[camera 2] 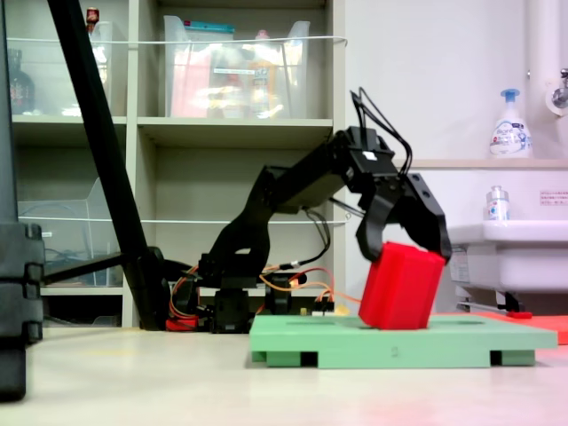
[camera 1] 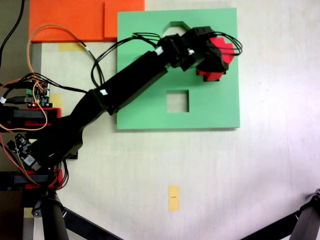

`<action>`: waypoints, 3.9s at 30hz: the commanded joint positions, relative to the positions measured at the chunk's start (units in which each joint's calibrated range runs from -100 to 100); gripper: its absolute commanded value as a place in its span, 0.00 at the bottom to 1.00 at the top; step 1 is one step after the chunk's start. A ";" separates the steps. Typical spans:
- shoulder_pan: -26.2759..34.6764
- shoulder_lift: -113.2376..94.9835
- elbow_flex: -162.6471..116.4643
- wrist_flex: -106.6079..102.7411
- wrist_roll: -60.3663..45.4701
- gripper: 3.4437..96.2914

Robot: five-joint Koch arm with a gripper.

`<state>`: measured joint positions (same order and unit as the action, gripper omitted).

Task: Put the cross columnar block into the corresponding hole

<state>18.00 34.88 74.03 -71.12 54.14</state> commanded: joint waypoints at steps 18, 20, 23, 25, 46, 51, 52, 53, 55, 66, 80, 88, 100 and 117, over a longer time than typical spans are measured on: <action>-0.10 -1.36 3.34 -6.64 6.79 0.44; -0.10 -1.22 3.34 -5.67 6.11 0.44; -0.10 -1.50 3.44 -1.82 4.69 0.44; -0.10 -2.20 3.44 0.49 3.86 0.44; -0.93 -11.98 3.44 2.51 3.17 0.44; -0.93 -10.30 3.44 2.51 3.17 0.44; -0.98 -10.02 3.44 2.51 3.17 0.44; -0.98 -9.74 3.44 2.61 3.17 0.44; -1.07 -9.05 3.44 2.70 3.17 0.44; -1.71 -4.72 3.44 5.30 3.17 0.44; 0.00 -0.67 3.44 4.44 3.32 0.44; 0.29 -0.39 3.34 2.32 3.42 0.44; 0.93 -0.39 3.34 -10.29 4.20 0.45; 0.20 7.16 3.34 -21.56 12.45 0.45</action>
<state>18.29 41.72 76.48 -88.55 66.30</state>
